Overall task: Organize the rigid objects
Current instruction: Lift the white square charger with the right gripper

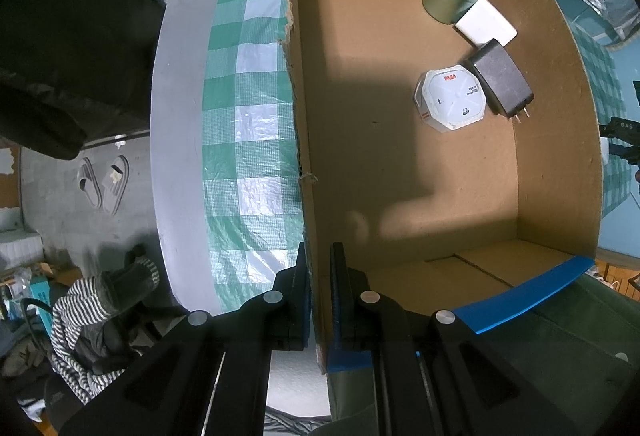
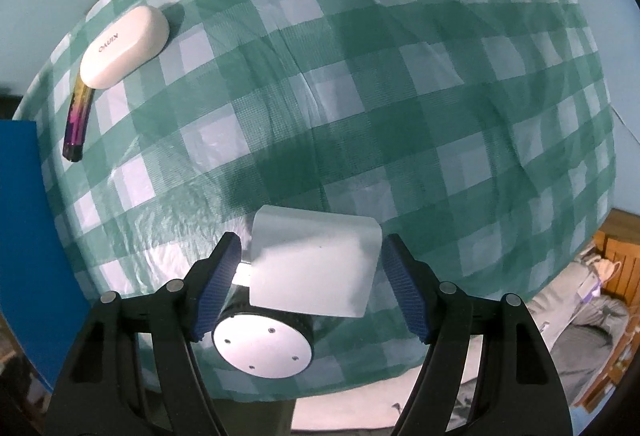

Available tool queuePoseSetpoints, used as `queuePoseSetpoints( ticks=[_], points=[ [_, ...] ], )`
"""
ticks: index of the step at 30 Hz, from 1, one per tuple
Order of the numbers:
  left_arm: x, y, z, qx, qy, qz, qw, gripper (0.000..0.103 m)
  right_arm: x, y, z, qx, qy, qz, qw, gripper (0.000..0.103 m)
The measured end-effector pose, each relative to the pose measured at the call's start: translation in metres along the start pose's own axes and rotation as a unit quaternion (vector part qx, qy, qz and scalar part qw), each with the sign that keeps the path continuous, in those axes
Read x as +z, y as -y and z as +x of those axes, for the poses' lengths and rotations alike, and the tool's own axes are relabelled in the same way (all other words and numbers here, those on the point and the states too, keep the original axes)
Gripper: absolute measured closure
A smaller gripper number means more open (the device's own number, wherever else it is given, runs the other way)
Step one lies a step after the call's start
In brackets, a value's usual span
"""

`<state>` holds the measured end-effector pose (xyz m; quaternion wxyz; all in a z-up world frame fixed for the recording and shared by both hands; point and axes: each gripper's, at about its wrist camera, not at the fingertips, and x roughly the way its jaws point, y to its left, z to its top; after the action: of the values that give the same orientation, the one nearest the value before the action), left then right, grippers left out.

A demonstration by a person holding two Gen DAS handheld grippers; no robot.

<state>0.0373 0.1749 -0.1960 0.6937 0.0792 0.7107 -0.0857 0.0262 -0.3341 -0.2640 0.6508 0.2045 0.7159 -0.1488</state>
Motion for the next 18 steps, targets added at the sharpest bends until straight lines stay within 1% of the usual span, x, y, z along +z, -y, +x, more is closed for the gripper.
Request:
queuePoseSetpoints(
  ticks=[2,3,9,15,18],
  points=[
    [0.000,0.000,0.000,0.000,0.000,0.001,1.0000,0.095,0.001,0.000,0.003,-0.001,-0.004,-0.001,1.000,0.040],
    [0.000,0.000,0.000,0.000,0.000,0.001,1.0000,0.095,0.001,-0.002,0.005,-0.007,-0.007,-0.002,1.000,0.042],
    [0.000,0.000,0.001,0.001,-0.002,0.002,1.0000,0.095,-0.005,-0.013,0.012,-0.012,-0.003,-0.012,1.000,0.043],
    [-0.001,0.001,0.002,0.004,-0.003,0.001,1.0000,0.095,-0.003,-0.041,0.016,-0.006,-0.005,-0.042,0.999,0.043],
    [0.000,0.001,0.002,0.003,-0.001,0.000,1.0000,0.095,-0.002,-0.053,0.018,-0.011,-0.002,-0.057,0.998,0.043]
  ],
)
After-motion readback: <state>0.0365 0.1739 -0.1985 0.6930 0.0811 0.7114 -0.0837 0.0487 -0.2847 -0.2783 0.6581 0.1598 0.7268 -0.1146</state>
